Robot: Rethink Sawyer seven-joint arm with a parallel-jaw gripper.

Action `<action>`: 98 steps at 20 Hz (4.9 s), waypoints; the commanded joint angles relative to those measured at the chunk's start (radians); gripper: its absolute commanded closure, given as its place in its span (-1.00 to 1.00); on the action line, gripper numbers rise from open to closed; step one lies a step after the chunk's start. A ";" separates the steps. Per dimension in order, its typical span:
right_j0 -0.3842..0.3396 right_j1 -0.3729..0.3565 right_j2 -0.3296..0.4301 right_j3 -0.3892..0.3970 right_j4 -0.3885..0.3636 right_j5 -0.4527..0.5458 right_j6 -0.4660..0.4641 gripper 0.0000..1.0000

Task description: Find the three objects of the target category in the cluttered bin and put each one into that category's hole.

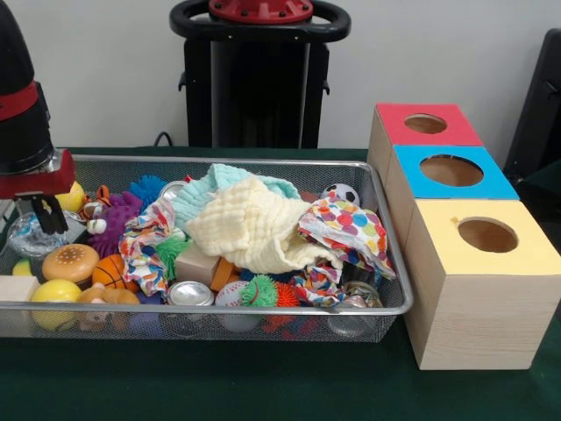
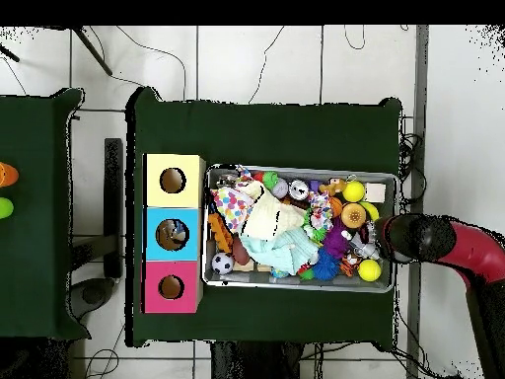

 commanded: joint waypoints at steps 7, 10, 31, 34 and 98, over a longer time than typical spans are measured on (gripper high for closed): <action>0.024 0.007 -0.061 0.054 -0.003 0.084 -0.119 1.00; 0.026 0.007 -0.065 0.056 -0.019 0.055 -0.115 1.00; 0.086 -0.058 -0.121 0.064 -0.069 -0.033 -0.075 1.00; 0.085 -0.053 -0.126 0.076 -0.069 -0.062 -0.065 1.00; 0.075 0.029 -0.137 0.051 -0.032 -0.124 -0.087 -1.00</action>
